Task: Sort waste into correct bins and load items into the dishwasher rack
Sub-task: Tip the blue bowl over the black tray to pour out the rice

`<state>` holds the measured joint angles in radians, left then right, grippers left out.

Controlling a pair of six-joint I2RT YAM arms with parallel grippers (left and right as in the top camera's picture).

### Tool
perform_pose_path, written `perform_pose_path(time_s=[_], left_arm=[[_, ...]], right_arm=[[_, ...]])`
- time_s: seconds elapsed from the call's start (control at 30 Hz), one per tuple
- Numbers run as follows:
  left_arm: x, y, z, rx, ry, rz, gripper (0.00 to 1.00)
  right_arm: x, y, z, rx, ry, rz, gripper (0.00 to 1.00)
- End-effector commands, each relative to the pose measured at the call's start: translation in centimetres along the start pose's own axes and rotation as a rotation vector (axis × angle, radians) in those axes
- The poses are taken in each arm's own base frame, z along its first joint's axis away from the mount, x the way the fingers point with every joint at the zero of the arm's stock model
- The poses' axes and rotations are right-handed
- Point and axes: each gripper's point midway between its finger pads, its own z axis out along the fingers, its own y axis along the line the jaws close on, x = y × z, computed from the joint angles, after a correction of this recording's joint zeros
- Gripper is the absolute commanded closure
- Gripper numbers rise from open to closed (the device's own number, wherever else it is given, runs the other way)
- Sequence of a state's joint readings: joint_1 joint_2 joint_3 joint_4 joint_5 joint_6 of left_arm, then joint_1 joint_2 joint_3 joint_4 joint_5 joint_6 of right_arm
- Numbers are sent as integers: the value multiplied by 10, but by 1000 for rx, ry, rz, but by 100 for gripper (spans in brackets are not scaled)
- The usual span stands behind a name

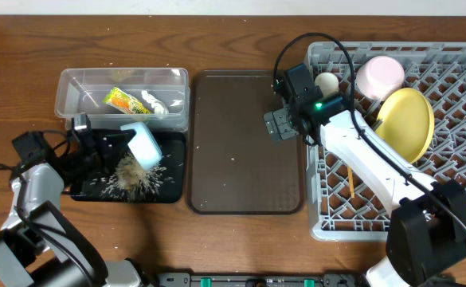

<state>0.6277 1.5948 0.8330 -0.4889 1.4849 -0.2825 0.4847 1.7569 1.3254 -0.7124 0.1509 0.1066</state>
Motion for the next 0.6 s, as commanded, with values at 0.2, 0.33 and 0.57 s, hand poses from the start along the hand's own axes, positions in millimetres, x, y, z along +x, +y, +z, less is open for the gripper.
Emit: perform_pose_path(time_s=[0.2, 0.33, 0.57], left_arm=[[-9, -21, -11, 87, -10, 62, 94], [-11, -21, -14, 88, -20, 61, 94], [-11, -21, -14, 89, -20, 48, 94]], right_arm=[[-3, 2, -4, 0, -14, 8, 1], [-3, 2, -4, 0, -14, 8, 1], [-3, 2, -4, 0, -14, 8, 1]])
